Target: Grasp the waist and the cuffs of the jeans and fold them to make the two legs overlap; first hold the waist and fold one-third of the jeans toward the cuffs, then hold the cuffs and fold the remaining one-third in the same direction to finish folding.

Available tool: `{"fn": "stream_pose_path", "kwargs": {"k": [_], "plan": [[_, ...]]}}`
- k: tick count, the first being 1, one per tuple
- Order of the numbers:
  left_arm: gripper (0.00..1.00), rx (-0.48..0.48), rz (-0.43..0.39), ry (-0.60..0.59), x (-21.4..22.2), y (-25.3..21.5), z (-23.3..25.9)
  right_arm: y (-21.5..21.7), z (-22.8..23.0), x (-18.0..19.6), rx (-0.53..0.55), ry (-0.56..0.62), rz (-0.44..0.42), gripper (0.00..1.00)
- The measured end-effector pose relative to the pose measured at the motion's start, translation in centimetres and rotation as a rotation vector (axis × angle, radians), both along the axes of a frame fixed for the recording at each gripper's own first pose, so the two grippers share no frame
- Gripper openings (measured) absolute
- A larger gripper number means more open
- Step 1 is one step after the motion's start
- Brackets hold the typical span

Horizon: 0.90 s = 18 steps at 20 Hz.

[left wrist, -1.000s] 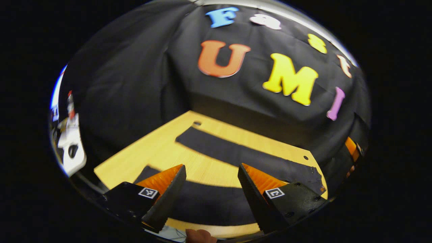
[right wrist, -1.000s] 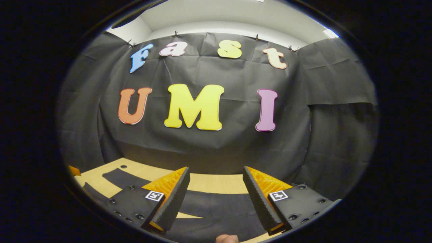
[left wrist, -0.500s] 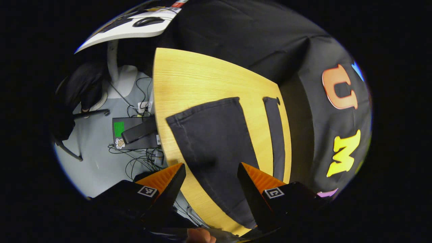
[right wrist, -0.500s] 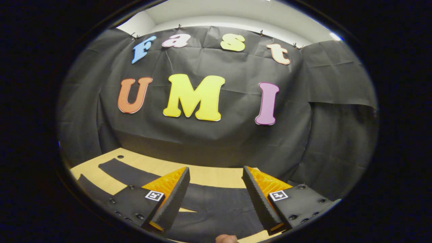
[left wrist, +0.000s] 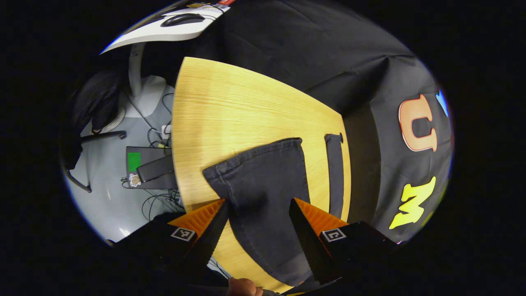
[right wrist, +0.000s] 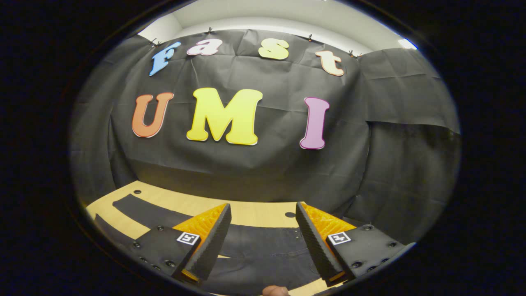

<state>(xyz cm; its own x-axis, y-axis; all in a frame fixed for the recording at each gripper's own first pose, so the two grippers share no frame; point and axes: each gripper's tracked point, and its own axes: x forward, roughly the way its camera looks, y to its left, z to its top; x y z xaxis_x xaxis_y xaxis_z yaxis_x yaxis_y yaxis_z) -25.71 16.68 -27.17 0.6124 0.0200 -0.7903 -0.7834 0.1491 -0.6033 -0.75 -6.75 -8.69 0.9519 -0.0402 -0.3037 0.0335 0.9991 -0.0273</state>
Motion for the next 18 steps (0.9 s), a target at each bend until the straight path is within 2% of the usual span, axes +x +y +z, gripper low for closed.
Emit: {"fn": "stream_pose_path", "kwargs": {"k": [4, 5, 7, 10, 12, 14, 18], "plan": [[0.91, -0.029, 0.010, -0.083, 2.8, 0.3, 0.0, -0.1, 0.3, -0.1, -0.020, -0.004, -0.008, 0.97], [0.90, -0.039, -0.012, -0.066, 2.7, 0.2, -0.7, -0.3, 0.2, 0.0, -0.025, -0.004, -0.011, 0.97], [0.61, -0.056, -0.029, -0.034, 2.4, 0.1, -2.0, -0.9, -0.1, -0.1, -0.026, 0.003, -0.027, 0.97], [0.17, -0.095, 0.051, -0.056, 2.5, 0.7, -2.1, -3.3, -2.3, -0.2, 0.015, 0.065, -0.089, 0.96], [0.10, -0.084, 0.041, -0.058, 2.1, 0.6, -2.4, -5.9, -5.2, -0.8, 0.097, 0.163, -0.148, 0.96], [0.08, -0.080, 0.025, -0.046, 2.2, 0.6, -2.5, -9.3, -9.0, -1.5, 0.221, 0.293, -0.229, 0.97], [0.08, -0.106, 0.046, -0.053, 2.5, 0.6, -2.3, -16.8, -16.0, -4.8, 0.501, 0.509, -0.460, 0.96]]}}
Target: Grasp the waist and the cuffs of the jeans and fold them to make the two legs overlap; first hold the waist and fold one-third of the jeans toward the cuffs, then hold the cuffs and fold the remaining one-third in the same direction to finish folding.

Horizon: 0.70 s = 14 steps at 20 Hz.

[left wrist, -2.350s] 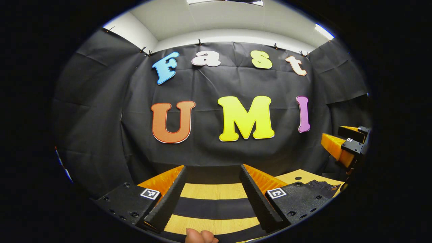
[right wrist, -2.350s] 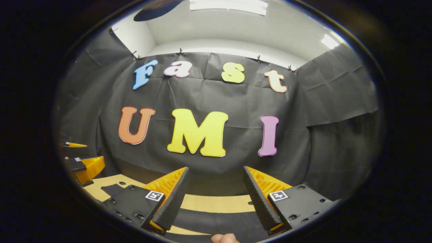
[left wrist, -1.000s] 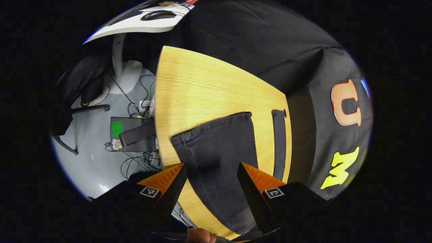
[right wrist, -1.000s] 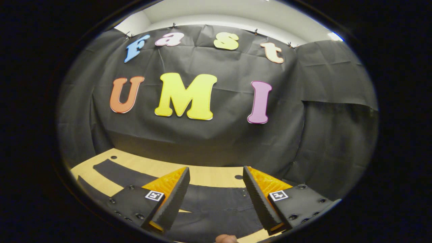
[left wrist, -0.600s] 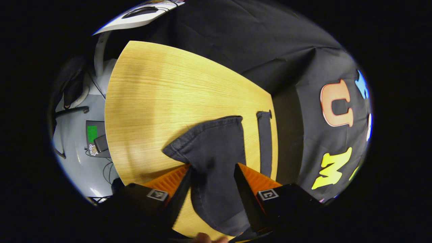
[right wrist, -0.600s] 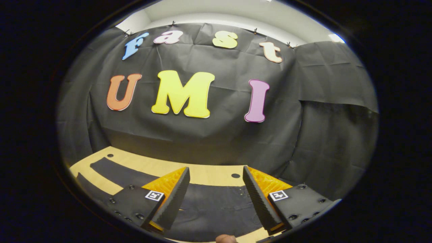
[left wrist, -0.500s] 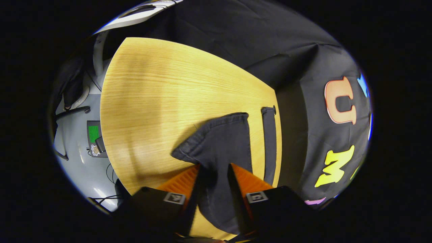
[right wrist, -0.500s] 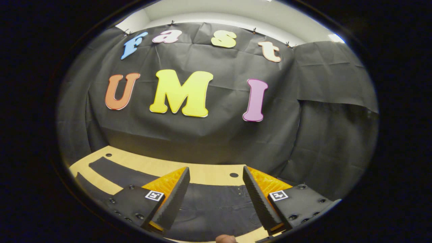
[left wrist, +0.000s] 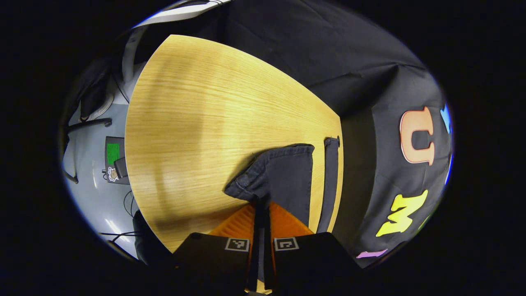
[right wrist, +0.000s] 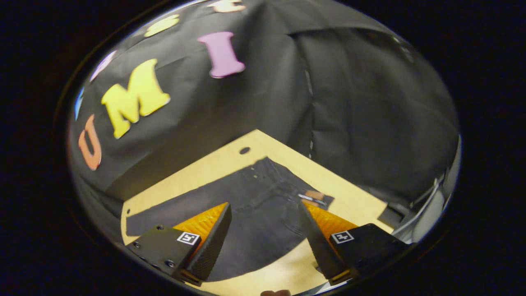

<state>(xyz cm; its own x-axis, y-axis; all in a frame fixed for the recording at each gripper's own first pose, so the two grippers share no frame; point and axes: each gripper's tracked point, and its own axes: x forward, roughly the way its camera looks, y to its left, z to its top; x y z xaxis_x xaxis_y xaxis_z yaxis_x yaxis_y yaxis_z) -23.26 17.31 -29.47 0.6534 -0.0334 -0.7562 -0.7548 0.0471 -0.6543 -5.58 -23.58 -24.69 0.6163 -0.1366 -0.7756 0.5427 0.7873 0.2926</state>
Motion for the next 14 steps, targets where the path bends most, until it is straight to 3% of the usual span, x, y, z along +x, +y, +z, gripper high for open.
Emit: {"fn": "stream_pose_path", "kwargs": {"k": [3, 4, 6, 7, 8, 14], "plan": [[0.08, 0.006, -0.004, 0.000, -0.2, 0.1, -0.1, -3.1, -4.3, -2.8, 0.172, 0.105, -0.132, 0.98], [0.08, 0.003, -0.002, 0.000, -0.1, 0.0, -0.1, -3.2, -5.8, -3.4, 0.213, 0.143, -0.145, 0.93], [0.08, -0.003, 0.001, -0.001, 0.0, 0.0, -0.1, -3.0, -7.9, -3.7, 0.271, 0.215, -0.154, 0.99], [0.08, -0.006, 0.003, -0.001, 0.0, 0.0, -0.1, -2.8, -8.3, -3.4, 0.302, 0.241, -0.161, 0.92], [0.08, -0.008, 0.005, 0.000, 0.0, 0.0, -0.1, -2.6, -8.9, -3.2, 0.333, 0.264, -0.173, 0.92], [0.08, -0.024, 0.013, 0.003, 0.0, 0.0, -0.1, -1.3, -11.5, -2.1, 0.401, 0.291, -0.205, 0.92]]}}
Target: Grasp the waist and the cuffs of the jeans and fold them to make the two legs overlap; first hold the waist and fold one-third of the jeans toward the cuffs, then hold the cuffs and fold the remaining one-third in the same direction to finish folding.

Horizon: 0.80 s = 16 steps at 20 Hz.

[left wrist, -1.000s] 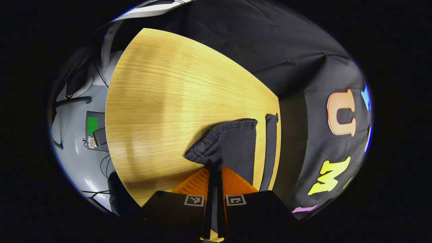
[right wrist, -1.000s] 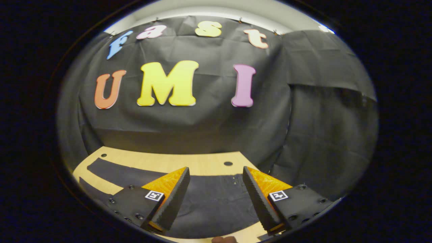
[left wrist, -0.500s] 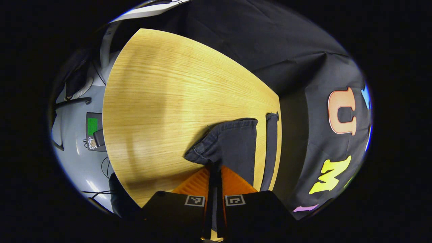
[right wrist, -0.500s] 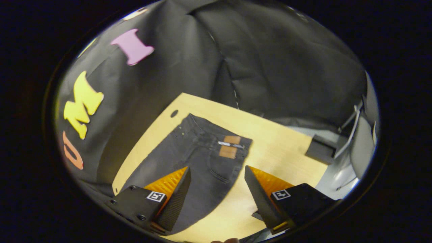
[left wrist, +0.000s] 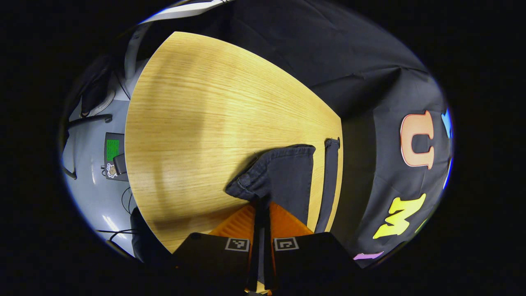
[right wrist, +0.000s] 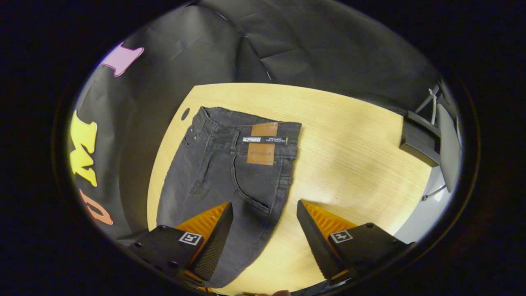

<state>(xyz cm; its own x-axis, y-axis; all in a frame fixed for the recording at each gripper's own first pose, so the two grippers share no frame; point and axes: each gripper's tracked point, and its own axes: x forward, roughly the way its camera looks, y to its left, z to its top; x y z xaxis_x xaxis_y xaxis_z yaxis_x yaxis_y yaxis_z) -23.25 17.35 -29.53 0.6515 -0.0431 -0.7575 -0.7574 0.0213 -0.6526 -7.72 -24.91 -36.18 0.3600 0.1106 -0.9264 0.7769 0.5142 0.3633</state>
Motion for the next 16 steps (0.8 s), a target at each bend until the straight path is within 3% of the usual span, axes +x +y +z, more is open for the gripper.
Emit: {"fn": "stream_pose_path", "kwargs": {"k": [1, 5, 8, 10, 12, 16], "plan": [[0.08, -0.002, 0.000, 0.001, -0.1, 0.0, 0.0, 0.0, 0.0, 0.4, 0.002, -0.012, -0.004, 0.96], [0.08, -0.008, -0.005, 0.004, -0.1, 0.1, 0.0, -0.2, -0.5, 1.7, 0.022, -0.041, -0.038, 0.87], [0.08, -0.014, 0.001, 0.004, 0.0, 0.0, 0.1, -1.0, -1.9, 1.0, 0.021, -0.012, -0.051, 0.44], [0.08, -0.018, 0.004, 0.004, 0.0, 0.0, 0.1, -1.0, -2.0, 1.3, 0.058, -0.031, -0.108, 0.15], [0.08, -0.022, 0.005, 0.002, 0.0, 0.1, 0.0, -0.9, -2.0, 1.4, 0.063, -0.046, -0.131, 0.02], [0.06, -0.040, 0.004, 0.028, 0.2, 0.1, 0.3, -1.0, -1.1, 1.7, 0.022, -0.066, -0.071, 0.02]]}}
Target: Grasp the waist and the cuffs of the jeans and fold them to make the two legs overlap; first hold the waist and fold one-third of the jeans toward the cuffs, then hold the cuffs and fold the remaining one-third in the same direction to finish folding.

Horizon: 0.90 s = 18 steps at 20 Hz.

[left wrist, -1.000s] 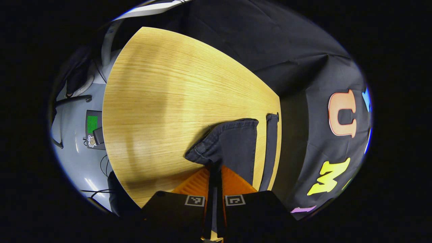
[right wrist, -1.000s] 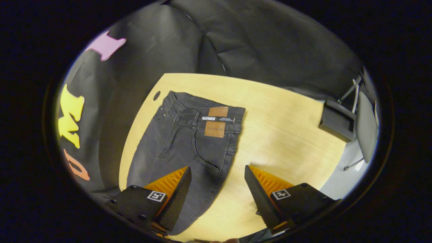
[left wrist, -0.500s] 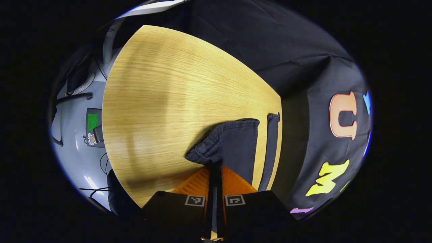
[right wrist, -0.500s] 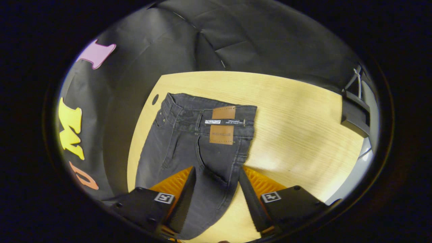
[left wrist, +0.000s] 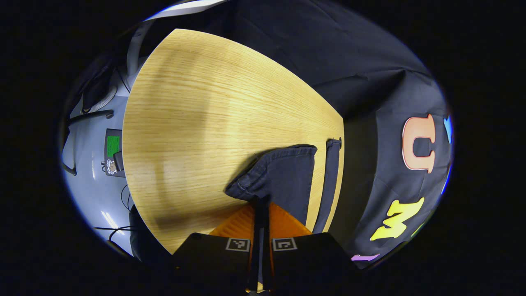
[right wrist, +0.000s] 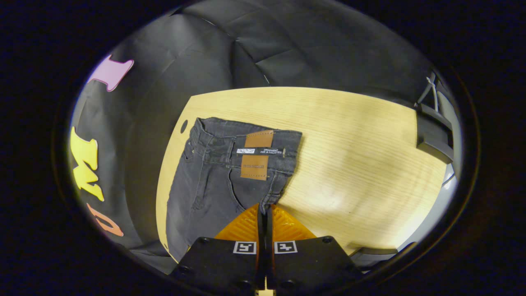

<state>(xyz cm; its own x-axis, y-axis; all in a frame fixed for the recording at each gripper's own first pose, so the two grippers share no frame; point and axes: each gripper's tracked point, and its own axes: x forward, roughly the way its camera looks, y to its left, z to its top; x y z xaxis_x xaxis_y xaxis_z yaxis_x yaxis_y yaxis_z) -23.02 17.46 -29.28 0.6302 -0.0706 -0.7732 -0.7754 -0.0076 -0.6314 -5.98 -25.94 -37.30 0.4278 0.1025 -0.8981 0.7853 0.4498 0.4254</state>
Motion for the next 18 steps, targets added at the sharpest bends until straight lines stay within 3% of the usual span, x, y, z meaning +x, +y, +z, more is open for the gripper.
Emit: {"fn": "stream_pose_path", "kwargs": {"k": [3, 7, 12, 13, 18], "plan": [[0.04, -0.007, 0.011, 0.021, 0.5, 0.2, 0.7, -0.1, 2.4, 0.9, 0.020, -0.062, -0.017, 0.01], [0.03, -0.024, 0.033, -0.061, 4.0, 1.0, 4.6, 0.3, 6.4, 4.4, 0.060, -0.166, -0.026, 0.00], [0.03, 0.003, -0.007, -0.154, 11.7, 2.1, 8.8, 2.2, 10.3, 11.7, 0.113, -0.292, 0.005, 0.05], [0.03, 0.004, -0.009, -0.162, 13.6, 2.3, 9.2, 2.7, 10.8, 13.4, 0.124, -0.310, 0.011, 0.01], [0.04, 0.025, -0.039, -0.177, 23.9, 2.8, 9.2, 4.6, 9.7, 22.0, 0.110, -0.351, 0.035, 0.01]]}}
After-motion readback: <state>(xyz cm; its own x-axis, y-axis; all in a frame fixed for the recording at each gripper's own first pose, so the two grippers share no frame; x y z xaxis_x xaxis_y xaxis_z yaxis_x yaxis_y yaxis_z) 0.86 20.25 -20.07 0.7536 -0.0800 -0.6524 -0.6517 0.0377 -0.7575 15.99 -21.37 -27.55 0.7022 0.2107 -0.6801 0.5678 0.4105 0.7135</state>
